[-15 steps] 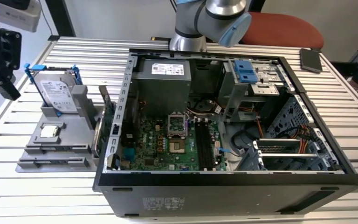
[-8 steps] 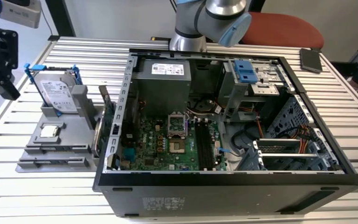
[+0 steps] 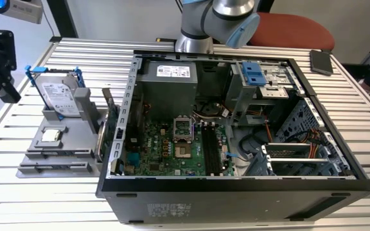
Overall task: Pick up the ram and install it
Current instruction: 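Pick up the ram and move it above insertion slot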
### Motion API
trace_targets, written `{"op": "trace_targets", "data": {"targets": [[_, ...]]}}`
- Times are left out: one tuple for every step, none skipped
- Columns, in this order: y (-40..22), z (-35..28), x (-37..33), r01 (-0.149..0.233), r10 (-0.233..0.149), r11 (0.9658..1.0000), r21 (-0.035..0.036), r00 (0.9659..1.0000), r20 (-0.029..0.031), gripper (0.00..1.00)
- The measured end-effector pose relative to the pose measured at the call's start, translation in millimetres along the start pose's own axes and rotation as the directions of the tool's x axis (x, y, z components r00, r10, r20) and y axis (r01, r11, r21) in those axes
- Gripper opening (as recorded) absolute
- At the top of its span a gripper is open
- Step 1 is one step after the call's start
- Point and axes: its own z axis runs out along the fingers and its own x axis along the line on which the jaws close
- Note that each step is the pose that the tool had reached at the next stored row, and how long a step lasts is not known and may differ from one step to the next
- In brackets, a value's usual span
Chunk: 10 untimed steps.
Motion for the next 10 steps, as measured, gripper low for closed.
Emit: {"op": "trace_targets", "data": {"targets": [[0.0,-0.1,0.0,0.020,-0.020,0.9998,0.0010,0.9998,-0.0003,0.00],[0.0,-0.1,0.0,0.038,-0.038,0.9993,0.0018,0.9993,-0.0006,0.00],[0.0,-0.1,0.0,0.055,-0.055,0.9985,0.0021,0.9985,-0.0009,0.00],[0.0,-0.1,0.0,0.072,-0.072,0.9974,0.0021,0.9974,-0.0010,0.00],[0.0,-0.1,0.0,0.086,-0.086,0.9963,0.0017,0.9963,-0.0013,0.00],[0.1,-0.1,0.0,0.101,-0.101,0.9949,0.0012,0.9949,-0.0014,0.00],[0.1,0.0,0.0,0.114,-0.114,0.9934,0.0007,0.9934,-0.0015,0.00],[0.2,0.1,0.0,0.127,-0.127,0.9919,0.0003,0.9919,-0.0016,0.00],[0.2,0.1,0.0,0.137,-0.137,0.9905,-0.0001,0.9905,-0.0016,0.00],[0.2,0.0,0.0,0.146,-0.146,0.9893,-0.0006,0.9893,-0.0018,0.00]]}}
